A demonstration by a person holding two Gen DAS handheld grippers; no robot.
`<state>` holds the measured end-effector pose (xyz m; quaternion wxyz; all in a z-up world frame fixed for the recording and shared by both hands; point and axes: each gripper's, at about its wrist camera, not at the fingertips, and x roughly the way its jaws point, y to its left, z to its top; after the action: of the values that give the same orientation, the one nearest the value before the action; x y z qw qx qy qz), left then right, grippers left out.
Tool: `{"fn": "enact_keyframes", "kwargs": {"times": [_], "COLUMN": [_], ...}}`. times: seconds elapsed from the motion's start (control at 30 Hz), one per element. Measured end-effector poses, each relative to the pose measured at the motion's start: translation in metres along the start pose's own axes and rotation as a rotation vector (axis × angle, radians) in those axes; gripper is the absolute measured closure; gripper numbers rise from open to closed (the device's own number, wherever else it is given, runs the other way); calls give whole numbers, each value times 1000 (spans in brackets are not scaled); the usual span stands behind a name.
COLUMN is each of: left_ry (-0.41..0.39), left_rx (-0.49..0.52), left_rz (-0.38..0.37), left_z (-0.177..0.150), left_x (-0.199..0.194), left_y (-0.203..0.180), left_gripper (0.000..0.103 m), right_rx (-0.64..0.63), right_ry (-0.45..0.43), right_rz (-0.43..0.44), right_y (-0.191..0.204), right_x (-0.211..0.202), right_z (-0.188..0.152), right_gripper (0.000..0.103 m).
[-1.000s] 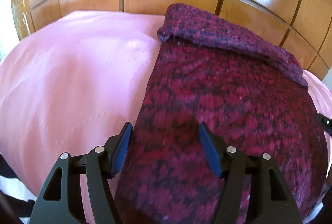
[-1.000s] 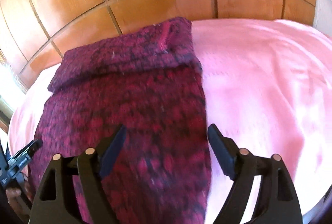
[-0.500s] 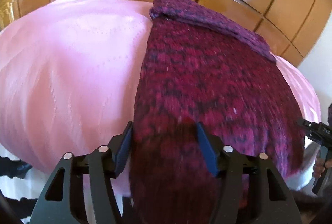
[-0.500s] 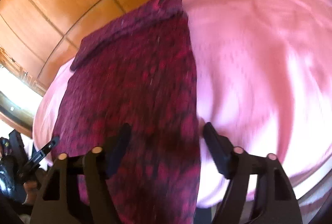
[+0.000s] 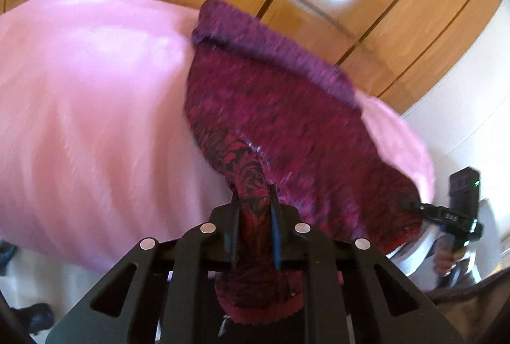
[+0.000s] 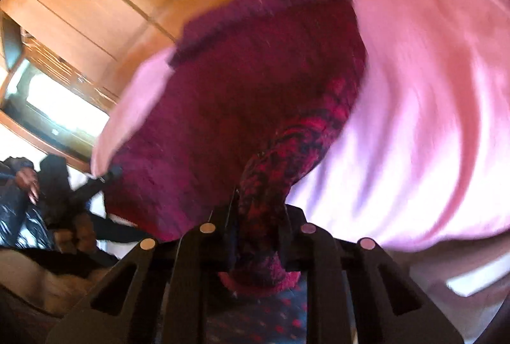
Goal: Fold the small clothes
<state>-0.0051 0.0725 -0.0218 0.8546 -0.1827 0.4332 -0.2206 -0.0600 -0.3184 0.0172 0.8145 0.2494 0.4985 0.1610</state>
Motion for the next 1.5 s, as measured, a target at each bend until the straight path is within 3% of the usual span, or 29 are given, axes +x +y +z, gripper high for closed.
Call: {"fn": "enact_keyframes", "kwargs": {"times": [0.1,0.23,0.37,0.6,0.67,0.7,0.73,0.77,0.8,0.83,0.9,0.97,1.03,1.07,1.17,1.23,1.3,1.33,1.37,1.4,1.43,1.5], "left_ry": [-32,-69,-83,2,-9,-17,-32,-59,-106,-129,-146,-163,-149,-138,-87,-45,-16,-5,7,26,20,22], "left_rx": [-80,-110,-191,-332,-383,-408,-413,-415,-431,-442,-446,-404,-330,-303,-199,-159,-143,-139,-137,-138,-145,-163], "left_rz": [-94,-121,-122,-62,-75,-95,-95,-73,-24,-13,-26,12,-9,-29,-27,-38,-33,-36,-32,-27,-13,-8], "left_z": [27,61,98,137,139,140,141,142,142,142,140,133,120,113,91,81,76,74,74,76,77,78], "left_x": [8,31,61,117,119,117,113,108,98,91,76,61,55,53,55,65,75,81,88,95,98,95], "left_y": [6,11,26,52,60,65,68,71,78,83,96,101,98,96,86,79,75,74,72,71,71,73], "left_gripper": [89,90,90,88,79,77,68,58,40,37,37,37,34,28,27,27,27,33,51,54,64,75], "right_rx": [35,69,149,256,268,277,287,304,313,325,334,308,294,272,212,168,131,109,91,86,98,106], "right_ry": [-57,-118,-166,-130,-134,-139,-147,-163,-173,-193,-235,-281,-291,-290,-249,-195,-161,-161,-165,-165,-162,-162], "right_rz": [41,24,-12,-95,-69,-42,-23,10,36,70,98,74,55,23,-46,-88,-134,-162,-186,-215,-224,-230], "right_y": [0,-6,-29,-58,-62,-63,-62,-65,-69,-70,-69,-68,-71,-70,-69,-66,-65,-64,-63,-62,-63,-62], "right_x": [3,20,30,75,72,69,78,73,70,63,51,31,16,11,9,17,30,34,36,39,40,38], "right_z": [22,58,97,131,132,132,138,139,142,143,144,141,134,129,111,97,89,85,84,85,87,90], "right_gripper": [86,86,87,87,84,79,72,68,58,44,26,20,17,17,22,40,46,50,54,64,76,84]}}
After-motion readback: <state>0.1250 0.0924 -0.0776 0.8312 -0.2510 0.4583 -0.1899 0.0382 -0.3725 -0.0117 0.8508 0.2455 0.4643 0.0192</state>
